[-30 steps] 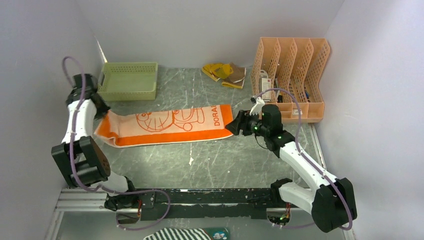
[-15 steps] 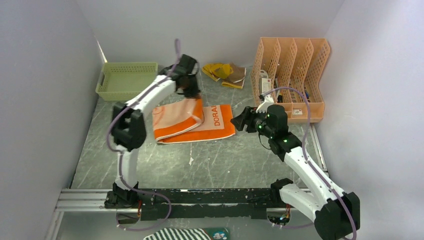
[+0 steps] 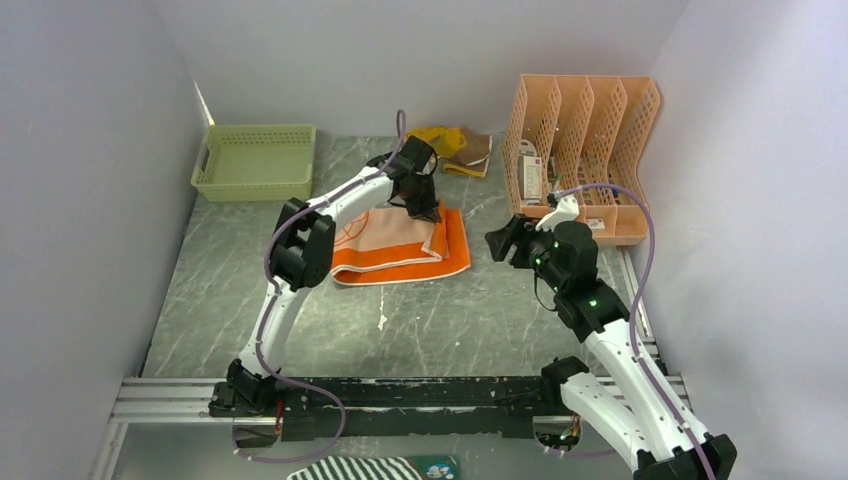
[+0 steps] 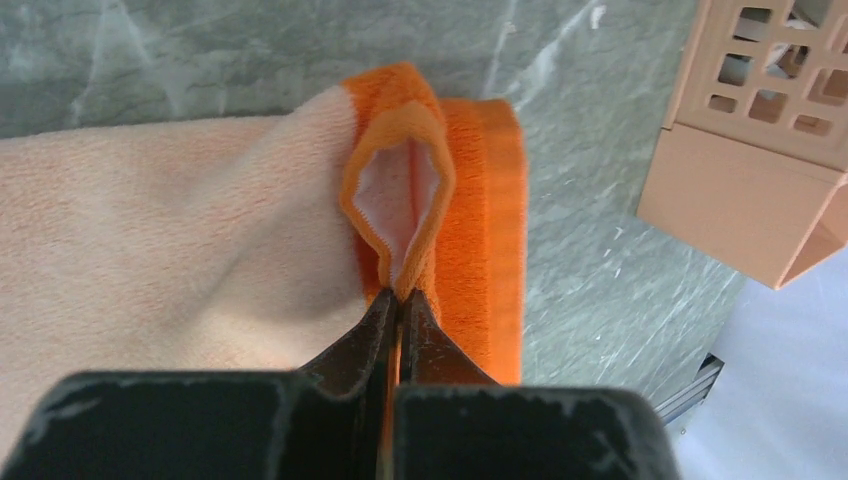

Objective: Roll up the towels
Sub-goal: Fold the towel at the center of the board.

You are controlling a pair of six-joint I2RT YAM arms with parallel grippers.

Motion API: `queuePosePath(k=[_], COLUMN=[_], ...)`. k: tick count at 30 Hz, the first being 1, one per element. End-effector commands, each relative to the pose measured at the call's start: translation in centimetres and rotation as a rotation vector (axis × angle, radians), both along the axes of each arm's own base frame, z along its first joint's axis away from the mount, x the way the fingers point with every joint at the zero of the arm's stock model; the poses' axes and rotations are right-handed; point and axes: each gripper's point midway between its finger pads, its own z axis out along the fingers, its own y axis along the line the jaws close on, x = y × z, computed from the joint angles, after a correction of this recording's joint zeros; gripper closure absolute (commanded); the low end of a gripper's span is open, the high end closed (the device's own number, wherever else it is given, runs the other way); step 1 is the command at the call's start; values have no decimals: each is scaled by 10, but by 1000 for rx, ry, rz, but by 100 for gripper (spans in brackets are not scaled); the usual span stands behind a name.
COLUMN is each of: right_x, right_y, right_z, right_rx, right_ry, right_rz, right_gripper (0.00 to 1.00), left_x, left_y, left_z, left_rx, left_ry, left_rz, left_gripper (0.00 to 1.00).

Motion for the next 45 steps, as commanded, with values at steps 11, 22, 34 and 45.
queuePosePath(k=[11,22,34,45], right_x=[4,3,34,106], right_y=[-3,-8,26,134], right_z=[-9,-16,4,-83], right_rx=[-30,-49,-12,96], right_ry=[31,47,-108,38], right_rz=[-16,-41,104,439], right_gripper=[34,34,33,36], left_x=[-39,-39,-4,-15], left_y=[-36,-66,26,154], left_z=[52,43,121,45], left_rx=[-250,-391,-335,-200], left_ry=[29,100,-116,-382], left_rz=[-49,-30,30,313], left_gripper=[93,80,22,25])
